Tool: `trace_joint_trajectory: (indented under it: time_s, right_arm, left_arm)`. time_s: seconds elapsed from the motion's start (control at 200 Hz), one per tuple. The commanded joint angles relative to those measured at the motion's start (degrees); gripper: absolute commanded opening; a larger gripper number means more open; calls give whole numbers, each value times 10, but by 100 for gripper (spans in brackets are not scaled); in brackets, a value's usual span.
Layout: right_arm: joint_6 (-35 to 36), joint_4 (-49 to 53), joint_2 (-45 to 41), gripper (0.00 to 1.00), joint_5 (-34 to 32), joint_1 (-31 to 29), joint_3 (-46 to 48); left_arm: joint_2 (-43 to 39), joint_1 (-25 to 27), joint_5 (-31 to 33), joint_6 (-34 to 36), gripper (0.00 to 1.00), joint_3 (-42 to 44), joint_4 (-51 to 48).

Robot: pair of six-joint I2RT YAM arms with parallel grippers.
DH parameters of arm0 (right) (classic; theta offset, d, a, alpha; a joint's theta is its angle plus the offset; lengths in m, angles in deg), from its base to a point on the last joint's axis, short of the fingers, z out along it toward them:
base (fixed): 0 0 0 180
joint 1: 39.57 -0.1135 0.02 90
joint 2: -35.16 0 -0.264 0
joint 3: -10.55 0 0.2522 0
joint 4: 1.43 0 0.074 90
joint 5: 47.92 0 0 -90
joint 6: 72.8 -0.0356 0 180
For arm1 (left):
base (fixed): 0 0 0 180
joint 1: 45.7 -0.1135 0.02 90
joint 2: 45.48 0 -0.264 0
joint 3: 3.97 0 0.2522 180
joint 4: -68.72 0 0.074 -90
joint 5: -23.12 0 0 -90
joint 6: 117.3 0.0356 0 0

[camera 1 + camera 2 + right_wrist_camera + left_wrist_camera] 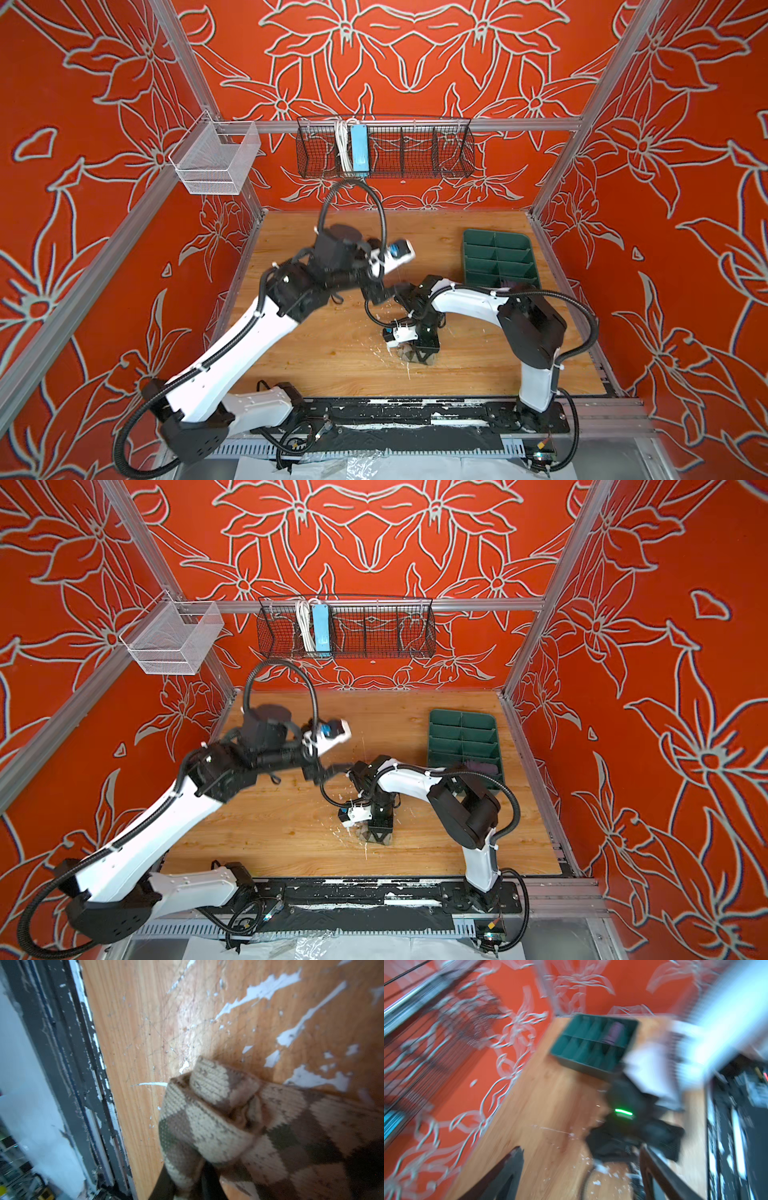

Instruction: Roll the socks

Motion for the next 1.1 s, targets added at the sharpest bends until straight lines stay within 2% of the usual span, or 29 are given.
trace_joint_trajectory:
  time_s: [0.0,0.065,0.165,0.255,0.36,0.44,0.585,0.681,0.836,0.926,0.976,1.096]
  right_arm:
    - [42,62,71,2,15,20,-20]
    - [43,72,95,2,13,32,-45]
    - [45,79,116,2,14,45,-73]
    - [47,77,120,2,17,48,-86]
    - [46,76,120,2,17,49,-95]
    - [44,77,120,2,19,49,-98]
    - [40,76,117,2,21,49,-90]
    - [36,69,112,3,24,50,-85]
    - [31,56,104,3,28,50,-81]
    - [28,45,95,3,33,50,-80]
    - [26,36,87,3,39,49,-77]
    - [11,-1,55,3,61,50,-57]
  left_arm:
    - [-27,75,89,89,85,116,27]
    - [-37,111,118,88,84,185,52]
    - [-26,193,209,87,82,279,112]
    - [10,232,236,64,82,330,167]
    - [62,239,237,11,80,346,219]
    - [96,239,262,-6,80,359,275]
    - [143,238,290,-11,80,360,329]
    - [179,234,285,-13,79,349,334]
    - [241,227,290,-49,65,306,285]
    - [268,221,287,-66,52,287,262]
    - [277,220,282,-73,43,281,259]
    - [284,206,248,-98,11,262,244]
